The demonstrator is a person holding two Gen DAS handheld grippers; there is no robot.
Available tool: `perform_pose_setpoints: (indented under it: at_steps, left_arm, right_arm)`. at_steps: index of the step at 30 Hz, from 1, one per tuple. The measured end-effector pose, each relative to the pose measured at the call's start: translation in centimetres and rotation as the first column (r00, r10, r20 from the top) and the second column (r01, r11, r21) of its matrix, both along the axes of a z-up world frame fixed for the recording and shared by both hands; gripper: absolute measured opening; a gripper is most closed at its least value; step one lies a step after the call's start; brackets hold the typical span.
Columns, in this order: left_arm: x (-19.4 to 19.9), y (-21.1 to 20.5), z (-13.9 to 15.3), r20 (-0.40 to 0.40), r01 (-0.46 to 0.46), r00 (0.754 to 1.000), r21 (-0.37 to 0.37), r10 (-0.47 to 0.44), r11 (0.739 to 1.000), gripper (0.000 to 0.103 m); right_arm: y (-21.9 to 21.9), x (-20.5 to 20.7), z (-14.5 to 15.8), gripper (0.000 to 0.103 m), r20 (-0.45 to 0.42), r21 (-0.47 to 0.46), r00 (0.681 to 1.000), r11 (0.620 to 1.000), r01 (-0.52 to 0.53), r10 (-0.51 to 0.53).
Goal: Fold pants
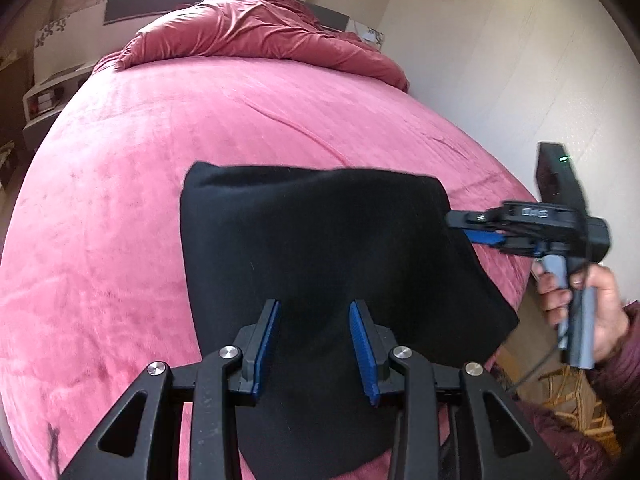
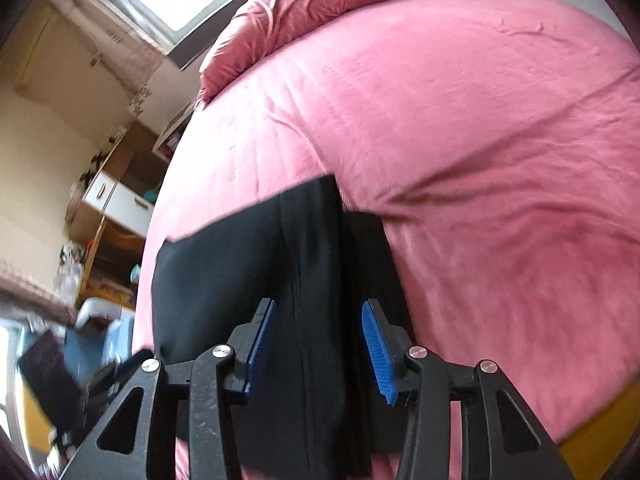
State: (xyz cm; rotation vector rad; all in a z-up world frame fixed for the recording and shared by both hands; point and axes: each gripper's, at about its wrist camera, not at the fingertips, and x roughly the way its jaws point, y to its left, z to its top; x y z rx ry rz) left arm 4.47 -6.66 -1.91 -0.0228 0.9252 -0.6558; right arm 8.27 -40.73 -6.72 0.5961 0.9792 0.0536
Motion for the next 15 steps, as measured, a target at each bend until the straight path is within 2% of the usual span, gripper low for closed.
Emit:
perform_pose_setpoints:
  at_steps: [3, 4, 5, 7, 11, 13, 15]
  left_arm:
    - [1.5, -0.4, 0.4, 0.016, -0.014, 1.000, -0.002, 0.014, 1.000, 0.036]
    - [2.0, -0.6, 0.5, 0.024, -0.020, 1.000, 0.000, 0.020, 1.000, 0.036]
    - [2.4, -0.7, 0.5, 0.025, -0.024, 0.999, -0.001, 0.024, 1.000, 0.036]
    - [3.8, -1.2, 0.6, 0.024, -0.035, 0.999, 0.001, 0.035, 0.999, 0.036]
    - [5.9, -2.4, -0.1, 0.021, -0.108, 0.994, 0.075, 0.107, 0.991, 0.036]
    - [6.5, -3.1, -0.6, 0.019, -0.132, 0.991, 0.105, 0.130, 0.986, 0.036]
    - [6.6, -3.6, -1.1, 0.025, -0.140, 0.990, 0.127, 0.138, 0.982, 0.036]
  right_arm:
    - [0.0, 1.9, -1.5, 0.046, -0.025, 0.027, 1.000, 1.000, -0.001, 0.002]
    - [0.2, 2.0, -1.5, 0.036, -0.025, 0.018, 1.000, 1.000, -0.012, 0.012]
    - [0.5, 2.1, -1.5, 0.018, -0.016, 0.009, 0.999, 1.000, -0.029, 0.029]
    - [1.5, 1.8, -0.9, 0.014, 0.006, -0.045, 0.998, 0.997, -0.063, 0.063]
    - [2.3, 1.0, 0.1, 0.007, 0.036, -0.163, 0.995, 0.983, -0.082, 0.090]
    - [2.7, 0.6, 0.3, 0.005, 0.039, -0.259, 0.995, 0.963, -0.077, 0.090]
    - [2.9, 0.8, -0.2, 0.005, 0.031, -0.292, 0.995, 0.953, -0.078, 0.091]
